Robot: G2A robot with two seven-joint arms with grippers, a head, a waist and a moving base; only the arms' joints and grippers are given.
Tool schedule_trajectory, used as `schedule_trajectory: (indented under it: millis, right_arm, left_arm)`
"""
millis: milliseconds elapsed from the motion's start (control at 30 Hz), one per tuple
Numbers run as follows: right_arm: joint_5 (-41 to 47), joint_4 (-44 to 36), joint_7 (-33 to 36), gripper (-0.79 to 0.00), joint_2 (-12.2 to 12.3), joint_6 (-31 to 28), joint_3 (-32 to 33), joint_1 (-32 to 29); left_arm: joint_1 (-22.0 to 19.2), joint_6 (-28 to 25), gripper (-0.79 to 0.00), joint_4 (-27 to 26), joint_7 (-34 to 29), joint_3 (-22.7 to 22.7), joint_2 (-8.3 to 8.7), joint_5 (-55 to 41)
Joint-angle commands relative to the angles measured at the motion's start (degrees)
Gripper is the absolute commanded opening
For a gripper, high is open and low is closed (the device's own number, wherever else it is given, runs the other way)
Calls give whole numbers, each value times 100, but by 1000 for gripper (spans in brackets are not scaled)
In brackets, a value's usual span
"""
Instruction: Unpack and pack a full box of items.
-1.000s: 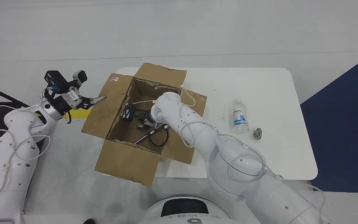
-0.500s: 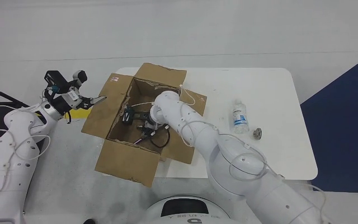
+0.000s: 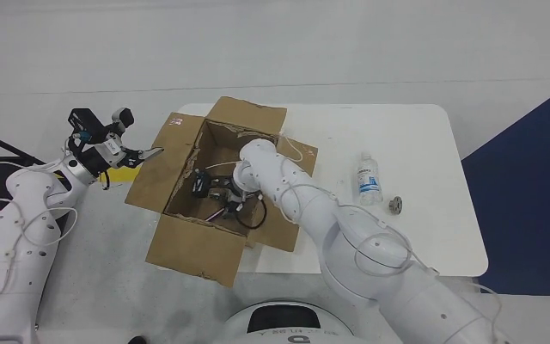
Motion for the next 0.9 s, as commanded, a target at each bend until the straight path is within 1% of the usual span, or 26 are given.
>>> schedule_trajectory:
  millis: [0,67,100,233,267,300,367,467,533,600,667,733,767,800,867]
  right_arm:
    - [0,-36,181,-320,-28,47,-11,-28]
    - [-7,-56,316,-299,-59,104,-25,-52]
    - [-6,-55,370,-314,-75,159,-26,-54]
    - [-107,-98,438,-299,-108,351,-73,-52]
    - [-164,-117,433,-271,-111,406,-98,-54]
    - [-213,-135,427,-268,-114,442,-122,-65]
    - [-294,-173,420,-286,-116,455,-168,-82]
    - [-380,-207,451,-268,-119,438,-227,-103]
    - [-434,-252,492,-271,-124,400,-277,-133]
    - [-456,-282,540,-292,-128,389,-316,-166]
    - [-448,-303,581,-332,-131,384,-344,-185]
    - [-425,-312,614,-397,-132,345,-368,-193]
    - [-415,-311,624,-406,-132,341,-378,-192]
    - [-402,-304,630,-440,-132,339,-387,-190]
    - [-366,-284,651,-557,-133,350,-399,-184]
  left_arm:
    - [0,0,0,0,0,0,0,0]
    - [0,0,0,0,0,0,0,0]
    - [0,0,0,0,0,0,0,0]
    - [0,0,0,0,0,0,0,0]
    - [0,0,0,0,0,0,0,0]
    - [0,0,0,0,0,0,0,0]
    - [0,0,0,0,0,0,0,0]
    - [0,0,0,0,0,0,0,0]
    - [0,0,0,0,0,0,0,0]
    - [0,0,0,0,0,0,0,0]
    - [0,0,0,0,0,0,0,0]
    - [0,0,0,0,0,0,0,0]
    - [0,0,0,0,0,0,0,0]
    - [0,0,0,0,0,0,0,0]
    - [0,0,0,0,0,0,0,0]
